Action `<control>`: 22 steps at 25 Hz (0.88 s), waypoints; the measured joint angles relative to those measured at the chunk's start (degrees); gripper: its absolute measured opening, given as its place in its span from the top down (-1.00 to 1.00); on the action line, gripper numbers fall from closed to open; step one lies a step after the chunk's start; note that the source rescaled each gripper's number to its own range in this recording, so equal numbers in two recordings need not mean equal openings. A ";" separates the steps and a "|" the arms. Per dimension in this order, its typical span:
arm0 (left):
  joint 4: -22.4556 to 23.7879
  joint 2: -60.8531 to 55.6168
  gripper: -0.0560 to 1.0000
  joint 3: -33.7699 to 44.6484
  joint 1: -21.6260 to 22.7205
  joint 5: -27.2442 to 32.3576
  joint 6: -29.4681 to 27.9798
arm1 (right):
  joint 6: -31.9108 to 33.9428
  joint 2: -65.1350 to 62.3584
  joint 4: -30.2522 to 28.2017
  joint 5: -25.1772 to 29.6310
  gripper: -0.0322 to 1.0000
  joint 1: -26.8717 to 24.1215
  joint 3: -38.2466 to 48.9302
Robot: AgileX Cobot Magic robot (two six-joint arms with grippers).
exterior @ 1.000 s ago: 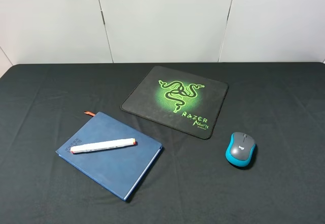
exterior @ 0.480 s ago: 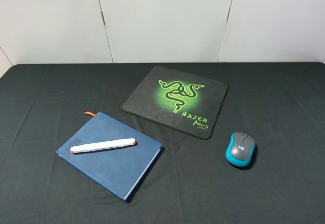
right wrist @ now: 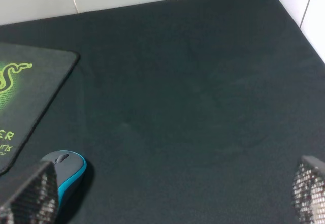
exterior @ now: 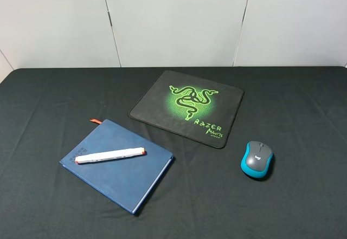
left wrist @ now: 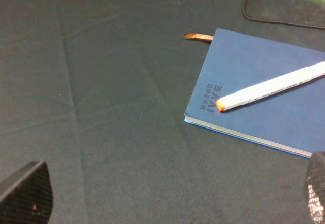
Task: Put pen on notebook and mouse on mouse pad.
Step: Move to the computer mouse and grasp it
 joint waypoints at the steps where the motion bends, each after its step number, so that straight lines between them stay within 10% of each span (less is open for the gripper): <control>1: 0.00 0.00 -1.00 0.00 0.00 0.00 0.00 | 0.00 0.00 0.00 0.00 -1.00 0.00 0.00; 22: 0.06 0.00 -1.00 0.00 0.00 -0.13 0.00 | 0.00 0.00 0.00 0.00 -1.00 0.00 0.00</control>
